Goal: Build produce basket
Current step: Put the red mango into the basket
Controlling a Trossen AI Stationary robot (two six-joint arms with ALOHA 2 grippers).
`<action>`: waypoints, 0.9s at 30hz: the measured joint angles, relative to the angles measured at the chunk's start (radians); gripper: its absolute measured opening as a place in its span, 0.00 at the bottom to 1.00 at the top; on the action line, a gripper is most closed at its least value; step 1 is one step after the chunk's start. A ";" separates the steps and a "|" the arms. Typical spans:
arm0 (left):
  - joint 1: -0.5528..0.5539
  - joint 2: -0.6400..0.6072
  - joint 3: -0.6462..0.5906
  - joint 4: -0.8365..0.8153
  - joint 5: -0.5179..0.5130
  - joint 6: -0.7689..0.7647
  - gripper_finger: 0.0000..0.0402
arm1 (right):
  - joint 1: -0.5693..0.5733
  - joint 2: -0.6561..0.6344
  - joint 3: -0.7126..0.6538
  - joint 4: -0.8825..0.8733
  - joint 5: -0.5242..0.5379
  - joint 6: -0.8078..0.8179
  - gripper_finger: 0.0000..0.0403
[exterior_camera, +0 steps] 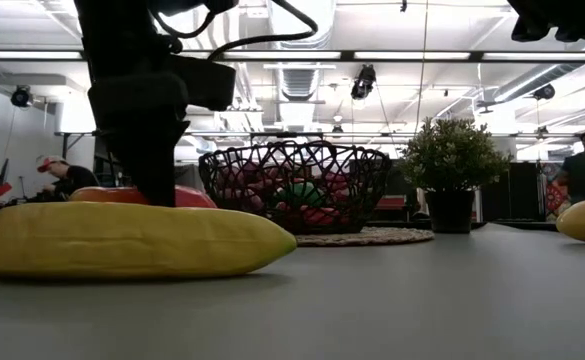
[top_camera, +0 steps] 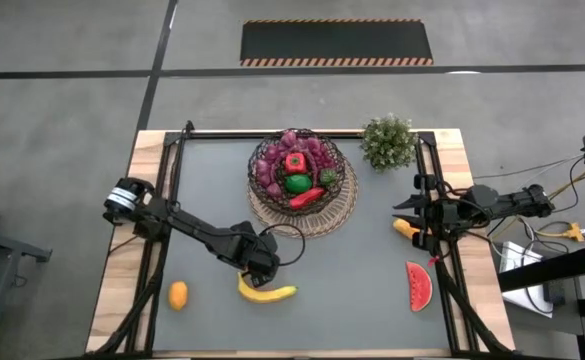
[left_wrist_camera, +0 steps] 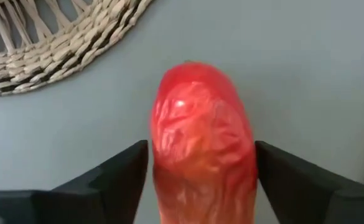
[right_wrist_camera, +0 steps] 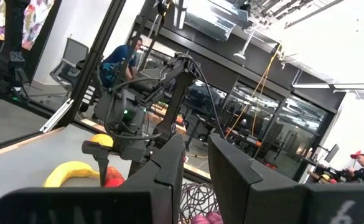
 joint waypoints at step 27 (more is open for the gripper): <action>-0.052 -0.237 -0.011 0.610 -0.360 0.854 0.47 | 0.000 0.517 0.012 0.543 0.060 0.245 0.49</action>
